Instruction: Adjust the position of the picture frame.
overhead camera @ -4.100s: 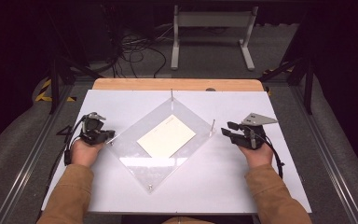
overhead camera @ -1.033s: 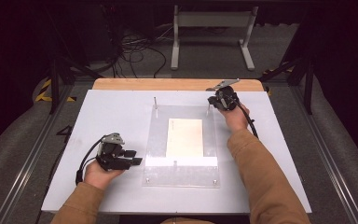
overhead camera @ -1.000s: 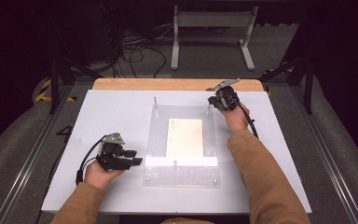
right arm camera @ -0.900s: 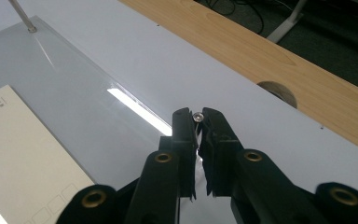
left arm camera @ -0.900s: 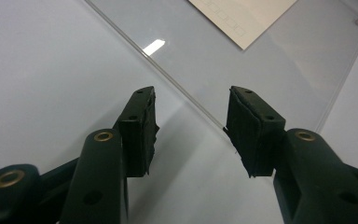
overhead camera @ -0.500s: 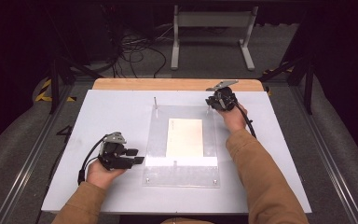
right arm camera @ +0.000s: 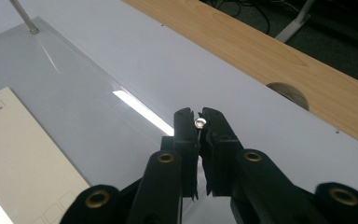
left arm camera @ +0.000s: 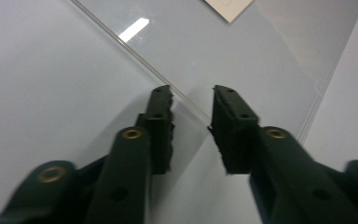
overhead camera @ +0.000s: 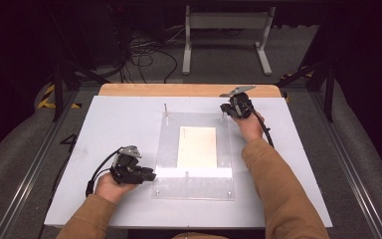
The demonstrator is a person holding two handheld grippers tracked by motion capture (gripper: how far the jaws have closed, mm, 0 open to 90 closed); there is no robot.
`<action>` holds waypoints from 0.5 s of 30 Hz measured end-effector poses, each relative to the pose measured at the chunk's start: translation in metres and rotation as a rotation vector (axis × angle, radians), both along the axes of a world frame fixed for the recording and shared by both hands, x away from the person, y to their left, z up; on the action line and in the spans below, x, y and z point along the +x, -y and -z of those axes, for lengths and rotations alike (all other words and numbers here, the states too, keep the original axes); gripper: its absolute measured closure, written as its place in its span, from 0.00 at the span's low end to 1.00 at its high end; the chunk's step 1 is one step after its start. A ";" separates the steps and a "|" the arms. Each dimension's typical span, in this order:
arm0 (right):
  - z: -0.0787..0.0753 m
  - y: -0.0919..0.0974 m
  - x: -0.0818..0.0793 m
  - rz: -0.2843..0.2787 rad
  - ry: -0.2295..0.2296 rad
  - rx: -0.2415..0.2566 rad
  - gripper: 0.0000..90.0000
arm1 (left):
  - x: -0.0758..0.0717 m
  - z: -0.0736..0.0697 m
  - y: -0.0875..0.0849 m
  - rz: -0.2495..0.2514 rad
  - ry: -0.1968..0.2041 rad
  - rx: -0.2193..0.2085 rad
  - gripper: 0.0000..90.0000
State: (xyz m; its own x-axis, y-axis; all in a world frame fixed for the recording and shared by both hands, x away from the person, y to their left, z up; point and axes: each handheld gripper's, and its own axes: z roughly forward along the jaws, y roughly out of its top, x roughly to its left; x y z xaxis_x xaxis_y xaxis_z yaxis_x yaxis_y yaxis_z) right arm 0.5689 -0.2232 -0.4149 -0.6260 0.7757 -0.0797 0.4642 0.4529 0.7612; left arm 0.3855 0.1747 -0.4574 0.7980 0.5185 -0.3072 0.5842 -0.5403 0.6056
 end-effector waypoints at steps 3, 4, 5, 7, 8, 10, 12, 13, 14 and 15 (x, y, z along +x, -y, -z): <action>0.000 0.000 -0.001 -0.006 0.000 -0.005 0.93 | 0.000 0.002 0.000 0.029 -0.019 -0.024 0.98; 0.000 -0.001 -0.001 -0.007 0.003 -0.011 0.93 | 0.000 0.002 -0.001 0.031 -0.017 -0.025 0.99; 0.000 -0.002 -0.002 -0.005 0.004 -0.017 0.94 | 0.000 0.003 -0.001 0.031 -0.015 -0.027 0.99; -0.001 -0.002 -0.002 -0.001 0.003 -0.016 0.94 | -0.002 0.003 0.000 0.037 0.001 -0.022 1.00; -0.001 -0.002 -0.002 0.000 0.003 -0.018 0.94 | -0.004 0.003 0.000 0.044 0.011 -0.020 1.00; -0.001 -0.003 -0.003 0.003 0.003 -0.027 0.94 | -0.006 0.003 -0.001 0.061 0.013 -0.023 1.00; -0.002 -0.002 -0.005 0.009 -0.002 -0.027 0.94 | -0.009 0.004 -0.001 0.068 0.008 -0.029 1.00; -0.002 -0.002 -0.006 0.008 -0.004 -0.027 0.94 | -0.010 0.004 -0.001 0.078 0.004 -0.030 1.00; -0.003 -0.002 -0.007 0.008 -0.011 -0.032 0.94 | -0.011 0.004 -0.001 0.080 0.001 -0.033 1.00; -0.003 -0.002 -0.008 0.006 -0.013 -0.036 0.94 | -0.011 0.004 -0.001 0.087 0.001 -0.033 1.00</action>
